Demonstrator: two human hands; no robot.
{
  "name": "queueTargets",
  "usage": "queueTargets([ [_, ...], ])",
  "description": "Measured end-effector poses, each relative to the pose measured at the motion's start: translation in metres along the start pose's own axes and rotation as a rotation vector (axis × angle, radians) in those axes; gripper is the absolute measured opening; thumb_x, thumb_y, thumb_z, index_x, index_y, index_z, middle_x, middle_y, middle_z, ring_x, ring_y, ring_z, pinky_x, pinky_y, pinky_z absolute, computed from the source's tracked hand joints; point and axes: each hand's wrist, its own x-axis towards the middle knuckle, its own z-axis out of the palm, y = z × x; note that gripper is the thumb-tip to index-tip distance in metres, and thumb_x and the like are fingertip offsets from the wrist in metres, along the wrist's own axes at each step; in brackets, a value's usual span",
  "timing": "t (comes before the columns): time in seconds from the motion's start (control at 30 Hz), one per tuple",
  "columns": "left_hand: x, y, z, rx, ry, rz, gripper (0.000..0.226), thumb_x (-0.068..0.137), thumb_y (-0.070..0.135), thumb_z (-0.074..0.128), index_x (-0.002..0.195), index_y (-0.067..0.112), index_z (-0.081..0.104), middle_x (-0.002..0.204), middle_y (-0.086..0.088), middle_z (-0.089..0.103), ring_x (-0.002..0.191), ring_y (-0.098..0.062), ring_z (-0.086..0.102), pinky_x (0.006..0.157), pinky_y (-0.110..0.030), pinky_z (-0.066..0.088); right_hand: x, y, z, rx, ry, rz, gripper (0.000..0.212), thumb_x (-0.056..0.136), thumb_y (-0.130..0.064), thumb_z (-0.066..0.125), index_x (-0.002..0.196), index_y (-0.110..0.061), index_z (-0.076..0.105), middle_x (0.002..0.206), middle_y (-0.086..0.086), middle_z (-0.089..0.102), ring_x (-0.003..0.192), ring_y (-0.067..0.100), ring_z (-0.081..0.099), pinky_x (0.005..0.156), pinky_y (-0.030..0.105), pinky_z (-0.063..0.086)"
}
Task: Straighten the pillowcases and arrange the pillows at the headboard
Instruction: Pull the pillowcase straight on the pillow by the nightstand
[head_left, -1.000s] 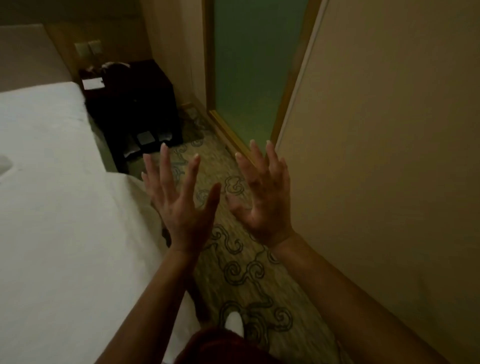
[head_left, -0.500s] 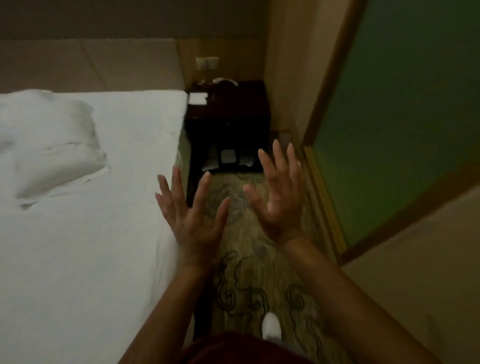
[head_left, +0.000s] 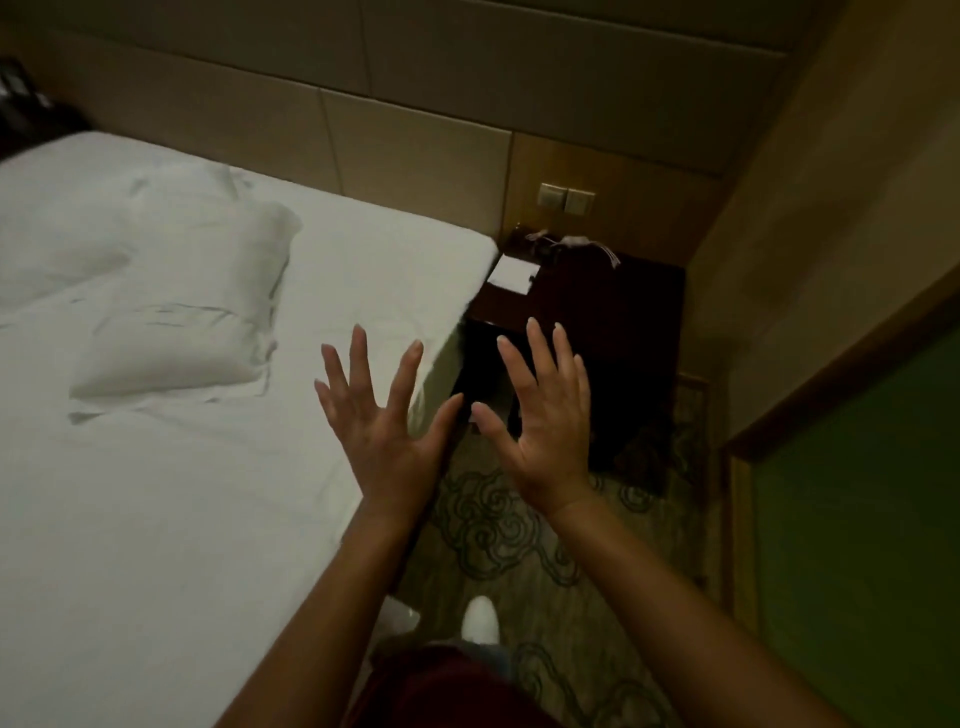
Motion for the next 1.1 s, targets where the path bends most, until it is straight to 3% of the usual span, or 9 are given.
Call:
queueTargets([
  [0.1,0.095,-0.018,0.097,0.023,0.046,0.009,0.069,0.088,0.053,0.069,0.147,0.03,0.043,0.162,-0.016,0.021,0.151,-0.04,0.009,0.115,-0.066,0.013,0.095,0.076,0.048,0.021,-0.031,0.0,0.067,0.1,-0.062,0.038,0.157,-0.029,0.03,0.169,0.001,0.016,0.157,0.028,0.006,0.121,0.062,0.013],
  [0.17,0.108,-0.008,0.11,0.01,0.012,-0.062,0.068,0.088,0.055,0.067,0.147,0.029,0.045,0.163,-0.012,0.021,0.152,-0.036,0.008,0.116,-0.065,0.013,0.108,0.097,0.053,-0.026,-0.04,0.024,0.067,0.1,-0.063,0.037,0.158,-0.032,0.026,0.17,-0.001,0.013,0.157,0.027,0.005,0.121,0.062,0.013],
  [0.2,0.151,-0.03,0.143,0.066,0.032,-0.102,0.068,0.088,0.056,0.066,0.147,0.028,0.045,0.164,-0.01,0.02,0.153,-0.034,0.007,0.117,-0.064,0.012,0.164,0.119,0.085,0.041,-0.075,0.023,0.067,0.1,-0.063,0.037,0.158,-0.033,0.025,0.17,-0.003,0.012,0.157,0.026,0.004,0.122,0.061,0.013],
  [0.37,0.232,-0.08,0.195,0.191,0.026,-0.132,0.069,0.088,0.06,0.063,0.148,0.03,0.043,0.164,-0.008,0.02,0.153,-0.032,0.007,0.117,-0.065,0.011,0.272,0.143,0.151,0.073,-0.069,-0.027,0.068,0.099,-0.064,0.04,0.157,-0.031,0.029,0.169,-0.002,0.015,0.157,0.023,0.006,0.123,0.058,0.012],
  [0.43,0.244,-0.123,0.226,0.342,0.075,-0.254,0.07,0.088,0.061,0.062,0.149,0.032,0.042,0.165,-0.006,0.018,0.153,-0.032,0.006,0.116,-0.066,0.011,0.316,0.152,0.214,0.184,-0.156,-0.058,0.069,0.098,-0.066,0.038,0.157,-0.03,0.028,0.169,0.0,0.017,0.157,0.024,0.007,0.122,0.059,0.014],
  [0.5,0.232,-0.129,0.228,0.32,0.03,-0.246,0.07,0.088,0.062,0.062,0.149,0.035,0.04,0.166,-0.003,0.015,0.153,-0.031,0.005,0.116,-0.066,0.011,0.311,0.15,0.222,0.208,-0.156,-0.049,0.07,0.098,-0.065,0.039,0.158,-0.031,0.026,0.169,-0.001,0.015,0.157,0.022,0.006,0.122,0.059,0.015],
  [0.63,0.323,-0.212,0.223,0.555,0.184,-0.449,0.068,0.09,0.063,0.058,0.15,0.038,0.037,0.166,0.0,0.013,0.153,-0.029,0.003,0.118,-0.064,0.01,0.427,0.101,0.324,0.363,-0.359,-0.258,0.069,0.098,-0.063,0.043,0.158,-0.033,0.026,0.17,-0.002,0.014,0.157,0.02,0.004,0.124,0.055,0.012],
  [0.87,0.334,-0.314,0.189,0.686,0.228,-0.622,0.064,0.091,0.062,0.056,0.148,0.039,0.039,0.165,-0.001,0.016,0.153,-0.029,0.002,0.119,-0.061,0.011,0.448,0.029,0.428,0.429,-0.517,-0.384,0.068,0.099,-0.062,0.046,0.158,-0.04,0.02,0.169,-0.008,0.011,0.157,0.016,0.001,0.125,0.05,0.008],
  [1.1,0.308,-0.389,0.194,0.73,0.081,-0.793,0.064,0.092,0.064,0.049,0.15,0.04,0.037,0.165,-0.002,0.017,0.153,-0.03,0.004,0.118,-0.061,0.012,0.427,0.006,0.529,0.347,-0.726,-0.423,0.067,0.098,-0.063,0.044,0.157,-0.038,0.024,0.169,-0.004,0.015,0.157,0.022,0.007,0.123,0.053,0.016],
])
